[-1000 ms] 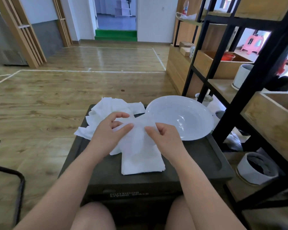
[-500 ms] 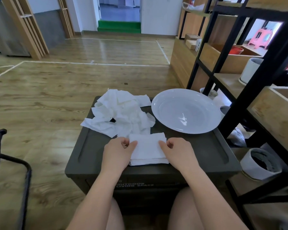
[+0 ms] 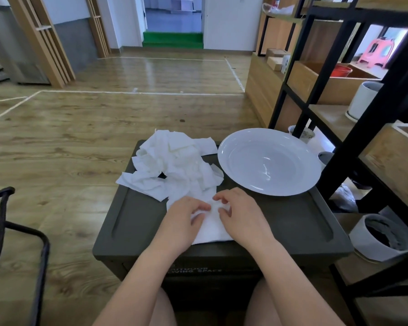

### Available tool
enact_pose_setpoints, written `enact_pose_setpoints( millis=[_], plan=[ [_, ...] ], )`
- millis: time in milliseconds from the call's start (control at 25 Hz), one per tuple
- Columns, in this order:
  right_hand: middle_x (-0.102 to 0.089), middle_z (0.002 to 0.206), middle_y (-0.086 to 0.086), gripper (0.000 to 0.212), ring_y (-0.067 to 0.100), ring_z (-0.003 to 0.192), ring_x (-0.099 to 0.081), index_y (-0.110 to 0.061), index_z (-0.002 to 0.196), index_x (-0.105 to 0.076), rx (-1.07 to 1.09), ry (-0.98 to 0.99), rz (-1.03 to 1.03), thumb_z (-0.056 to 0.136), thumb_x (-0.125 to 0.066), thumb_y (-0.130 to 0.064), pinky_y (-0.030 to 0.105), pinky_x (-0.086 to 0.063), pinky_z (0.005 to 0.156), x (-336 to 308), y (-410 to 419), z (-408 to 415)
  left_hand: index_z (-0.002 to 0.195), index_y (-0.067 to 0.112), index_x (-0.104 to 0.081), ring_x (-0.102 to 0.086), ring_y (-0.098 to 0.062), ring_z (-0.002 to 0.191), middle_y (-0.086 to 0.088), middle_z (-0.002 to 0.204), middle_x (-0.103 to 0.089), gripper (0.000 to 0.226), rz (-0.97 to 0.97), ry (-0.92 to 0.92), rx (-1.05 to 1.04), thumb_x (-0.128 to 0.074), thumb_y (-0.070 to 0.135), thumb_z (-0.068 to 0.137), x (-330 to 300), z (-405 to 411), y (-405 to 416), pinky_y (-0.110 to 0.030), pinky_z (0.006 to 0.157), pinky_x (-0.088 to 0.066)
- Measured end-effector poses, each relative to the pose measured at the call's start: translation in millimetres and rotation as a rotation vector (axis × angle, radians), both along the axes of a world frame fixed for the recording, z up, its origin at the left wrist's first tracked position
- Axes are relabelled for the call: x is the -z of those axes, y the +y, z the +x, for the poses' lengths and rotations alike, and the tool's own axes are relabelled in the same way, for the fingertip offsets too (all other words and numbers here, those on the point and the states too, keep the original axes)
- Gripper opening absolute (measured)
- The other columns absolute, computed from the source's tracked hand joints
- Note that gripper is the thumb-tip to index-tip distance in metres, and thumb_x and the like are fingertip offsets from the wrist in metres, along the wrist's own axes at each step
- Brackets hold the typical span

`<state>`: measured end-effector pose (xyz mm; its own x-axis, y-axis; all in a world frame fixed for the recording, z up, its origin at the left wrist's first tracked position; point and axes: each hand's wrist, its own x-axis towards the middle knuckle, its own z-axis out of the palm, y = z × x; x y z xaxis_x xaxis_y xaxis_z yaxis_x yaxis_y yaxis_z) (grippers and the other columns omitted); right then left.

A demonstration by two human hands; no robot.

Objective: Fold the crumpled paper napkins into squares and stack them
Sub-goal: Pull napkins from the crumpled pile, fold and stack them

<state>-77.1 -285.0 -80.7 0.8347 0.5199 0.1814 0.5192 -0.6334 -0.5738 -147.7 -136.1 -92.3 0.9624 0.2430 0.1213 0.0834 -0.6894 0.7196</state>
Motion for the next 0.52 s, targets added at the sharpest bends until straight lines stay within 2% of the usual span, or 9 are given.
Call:
enact_pose_setpoints(
  millis=[120, 280, 320, 400, 480, 520],
  plan=[
    [-0.052, 0.098, -0.015, 0.024, -0.011, 0.079, -0.047, -0.032, 0.107, -0.065, 0.053, 0.138, 0.072, 0.088, -0.058, -0.020, 0.003, -0.034, 0.067, 14, -2, 7, 0.101, 0.038, -0.061, -0.049, 0.004, 0.098, 0.018, 0.105, -0.054, 0.024, -0.047, 0.031, 0.038, -0.057, 0.016, 0.093, 3, -2, 5, 0.000, 0.080, -0.033],
    [-0.051, 0.091, -0.021, 0.023, -0.016, 0.082, -0.046, -0.035, 0.103, -0.066, 0.053, 0.142, 0.135, 0.085, -0.061, -0.023, 0.001, -0.035, 0.065, 21, -5, 11, 0.101, 0.041, -0.063, -0.050, 0.012, 0.087, 0.022, 0.098, -0.057, 0.022, 0.033, 0.106, 0.073, -0.062, 0.023, 0.088, -12, 8, 12, -0.004, 0.071, -0.036],
    [-0.052, 0.091, -0.021, 0.023, -0.015, 0.082, -0.046, -0.036, 0.102, -0.067, 0.052, 0.143, 0.147, 0.085, -0.061, -0.022, 0.002, -0.036, 0.066, 21, -4, 12, 0.097, 0.041, -0.064, -0.053, 0.010, 0.081, 0.023, 0.093, -0.059, 0.019, 0.039, 0.066, 0.035, -0.064, 0.025, 0.086, -23, 17, 18, -0.005, 0.068, -0.037],
    [-0.053, 0.092, -0.019, 0.023, -0.010, 0.081, -0.048, -0.035, 0.101, -0.067, 0.054, 0.163, 0.167, 0.085, -0.059, -0.022, 0.004, -0.038, 0.067, 22, -5, 12, 0.093, 0.032, -0.065, -0.055, 0.004, 0.076, 0.020, 0.088, -0.062, 0.012, 0.078, -0.174, -0.108, -0.064, 0.022, 0.086, -45, 44, 33, -0.004, 0.069, -0.037],
    [-0.053, 0.094, -0.018, 0.023, -0.007, 0.081, -0.050, -0.034, 0.103, -0.067, 0.047, 0.165, 0.166, 0.086, -0.058, -0.022, 0.006, -0.038, 0.067, 23, -5, 11, 0.107, 0.018, -0.063, -0.054, -0.012, 0.095, 0.006, 0.104, -0.060, 0.022, 0.277, -0.327, -0.181, -0.063, 0.013, 0.086, -60, 77, 51, -0.012, 0.085, -0.035],
    [-0.053, 0.094, -0.018, 0.023, -0.007, 0.082, -0.050, -0.034, 0.103, -0.066, 0.043, 0.158, 0.166, 0.086, -0.058, -0.022, 0.006, -0.038, 0.067, 23, -5, 11, 0.118, 0.014, -0.059, -0.049, -0.021, 0.107, -0.001, 0.116, -0.057, 0.035, 0.429, -0.278, -0.183, -0.062, 0.011, 0.084, -63, 94, 59, -0.022, 0.093, -0.034]
  ],
)
